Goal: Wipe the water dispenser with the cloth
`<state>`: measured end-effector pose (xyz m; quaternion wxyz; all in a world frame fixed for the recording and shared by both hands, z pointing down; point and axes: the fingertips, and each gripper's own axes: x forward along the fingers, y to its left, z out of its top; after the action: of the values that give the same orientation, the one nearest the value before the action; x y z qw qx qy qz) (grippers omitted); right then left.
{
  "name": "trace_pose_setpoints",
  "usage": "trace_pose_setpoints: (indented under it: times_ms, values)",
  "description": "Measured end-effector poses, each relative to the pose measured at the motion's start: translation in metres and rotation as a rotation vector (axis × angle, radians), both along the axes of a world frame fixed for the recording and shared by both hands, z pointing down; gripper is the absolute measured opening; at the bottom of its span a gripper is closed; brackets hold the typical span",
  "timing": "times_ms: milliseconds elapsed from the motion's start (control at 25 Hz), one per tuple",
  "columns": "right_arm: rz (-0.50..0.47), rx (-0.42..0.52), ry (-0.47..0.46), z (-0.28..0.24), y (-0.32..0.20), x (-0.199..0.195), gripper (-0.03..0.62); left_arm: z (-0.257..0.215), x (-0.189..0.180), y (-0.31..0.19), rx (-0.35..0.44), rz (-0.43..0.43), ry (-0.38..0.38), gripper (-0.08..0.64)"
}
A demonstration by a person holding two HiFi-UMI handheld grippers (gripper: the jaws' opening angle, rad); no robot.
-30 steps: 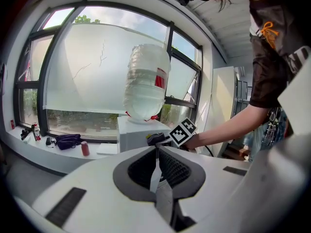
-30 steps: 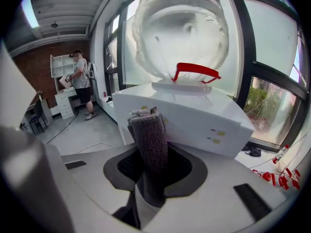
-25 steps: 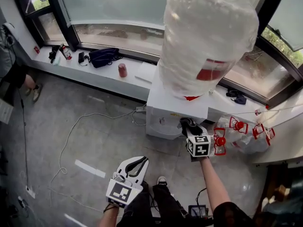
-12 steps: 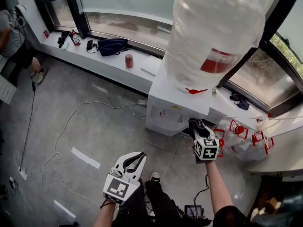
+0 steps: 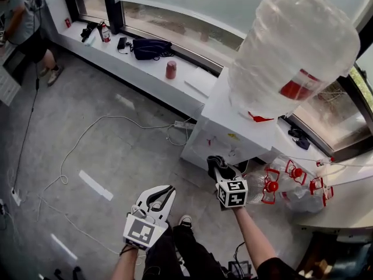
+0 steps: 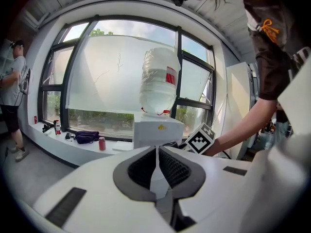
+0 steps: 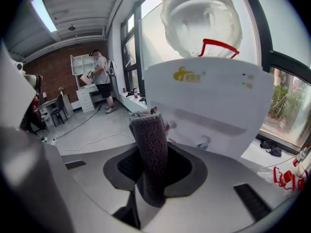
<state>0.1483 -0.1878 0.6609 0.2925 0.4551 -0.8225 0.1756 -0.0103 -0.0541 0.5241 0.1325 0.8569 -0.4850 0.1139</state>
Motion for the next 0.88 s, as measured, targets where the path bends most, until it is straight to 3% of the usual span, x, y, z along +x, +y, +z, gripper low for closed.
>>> trace_pose_setpoints:
  times_ms: [440,720,880]
  values:
    - [0.014,0.021,-0.016,0.063,-0.056,-0.105,0.109,0.032,-0.063,-0.019,0.037,-0.024,-0.003,0.029]
    - [0.172,0.016,-0.020,0.093,-0.091,-0.090,0.107,0.043,-0.085,-0.038,0.053,-0.018,-0.003,0.029]
    - [0.193,-0.001,0.030,0.110,-0.091,-0.070,0.103,0.059,-0.083,-0.039,0.028,0.001,-0.003,0.029]
